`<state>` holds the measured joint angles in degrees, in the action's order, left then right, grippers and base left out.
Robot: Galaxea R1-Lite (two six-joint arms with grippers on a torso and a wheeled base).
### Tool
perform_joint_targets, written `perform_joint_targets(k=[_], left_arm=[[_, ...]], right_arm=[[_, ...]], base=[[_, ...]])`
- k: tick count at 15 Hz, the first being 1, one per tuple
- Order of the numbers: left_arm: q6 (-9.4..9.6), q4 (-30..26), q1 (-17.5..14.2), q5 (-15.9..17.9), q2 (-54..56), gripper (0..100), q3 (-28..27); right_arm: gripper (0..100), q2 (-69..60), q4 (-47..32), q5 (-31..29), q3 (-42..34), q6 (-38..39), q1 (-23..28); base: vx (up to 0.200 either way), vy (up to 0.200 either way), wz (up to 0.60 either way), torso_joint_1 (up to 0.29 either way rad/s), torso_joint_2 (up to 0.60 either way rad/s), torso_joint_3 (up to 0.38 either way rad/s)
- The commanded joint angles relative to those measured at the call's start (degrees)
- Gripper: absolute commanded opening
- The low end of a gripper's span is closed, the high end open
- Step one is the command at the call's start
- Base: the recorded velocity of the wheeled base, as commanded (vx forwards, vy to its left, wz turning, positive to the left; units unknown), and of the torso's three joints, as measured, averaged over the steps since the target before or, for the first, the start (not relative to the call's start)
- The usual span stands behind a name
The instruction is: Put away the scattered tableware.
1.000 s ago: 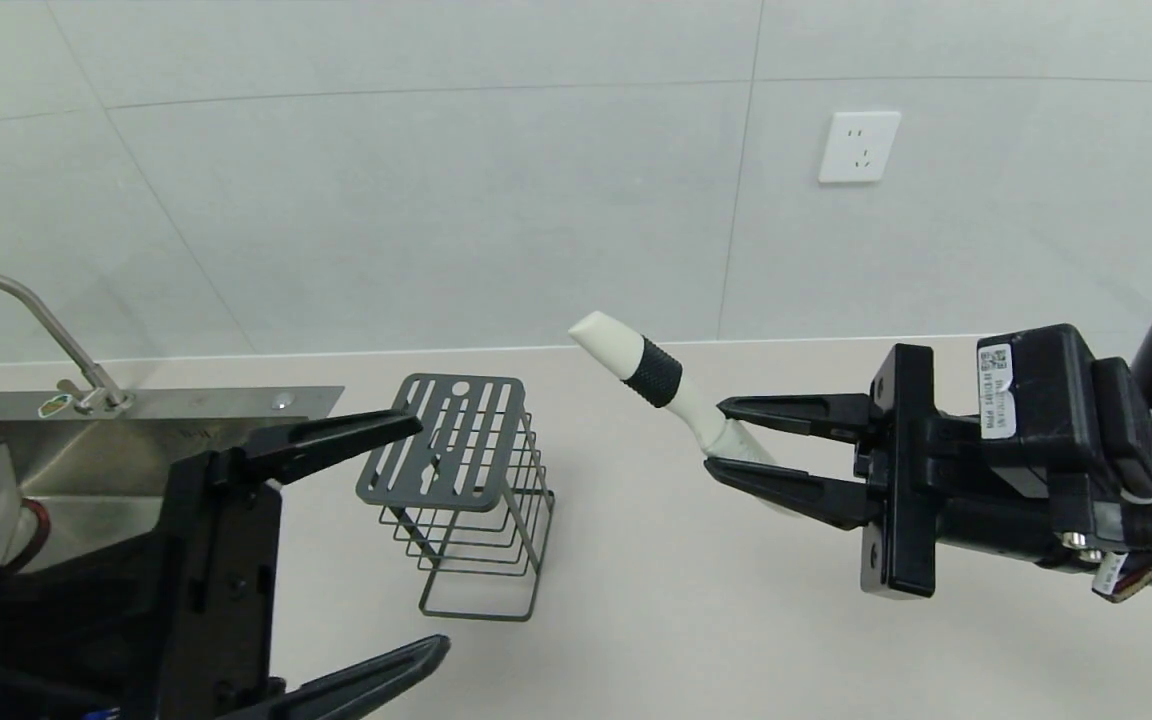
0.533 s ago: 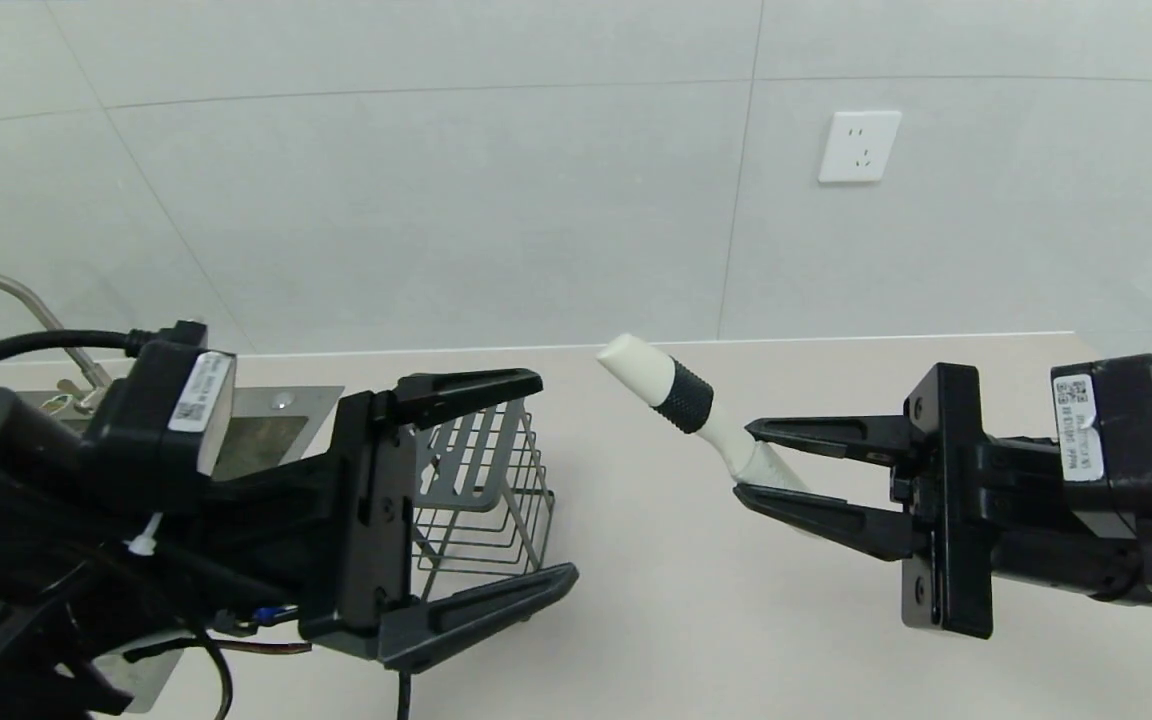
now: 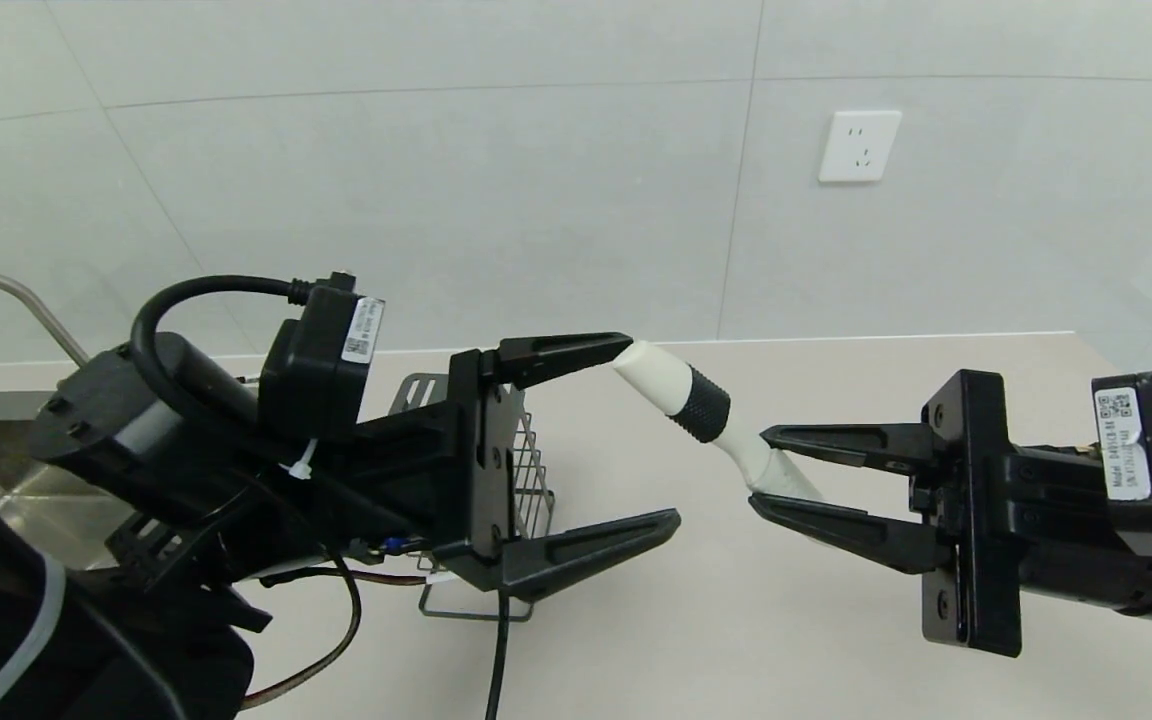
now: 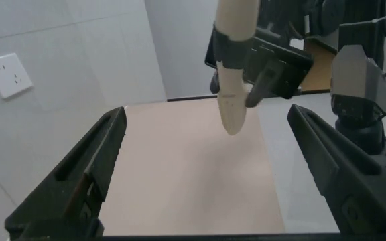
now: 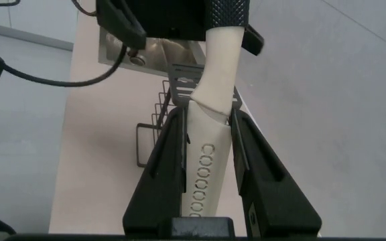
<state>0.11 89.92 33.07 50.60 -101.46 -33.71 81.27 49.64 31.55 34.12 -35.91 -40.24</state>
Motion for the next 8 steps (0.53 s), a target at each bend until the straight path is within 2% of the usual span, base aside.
perform_joint_targets(k=[1, 3, 8], left_arm=[[-0.2, 0.1, 1.5, 0.0, -1.2, 100, -1.4], [-0.55, 0.1, 2.5, 0.0, -1.2, 100, -1.4], [-3.63, 0.1, 5.0, -1.0, -1.7, 100, -6.4]], right_arm=[[0, -0.1, 0.0, 0.0, 0.0, 0.0, 0.0], [0, -0.1, 0.0, 0.0, 0.0, 0.0, 0.0], [0, -0.1, 0.0, 0.8, 0.0, 0.0, 0.0]], base=[[0.0, 0.0, 0.0, 0.0, 0.0, 0.0], [0.0, 0.0, 0.0, 0.0, 0.0, 0.0], [0.0, 0.0, 0.0, 0.0, 0.0, 0.0]])
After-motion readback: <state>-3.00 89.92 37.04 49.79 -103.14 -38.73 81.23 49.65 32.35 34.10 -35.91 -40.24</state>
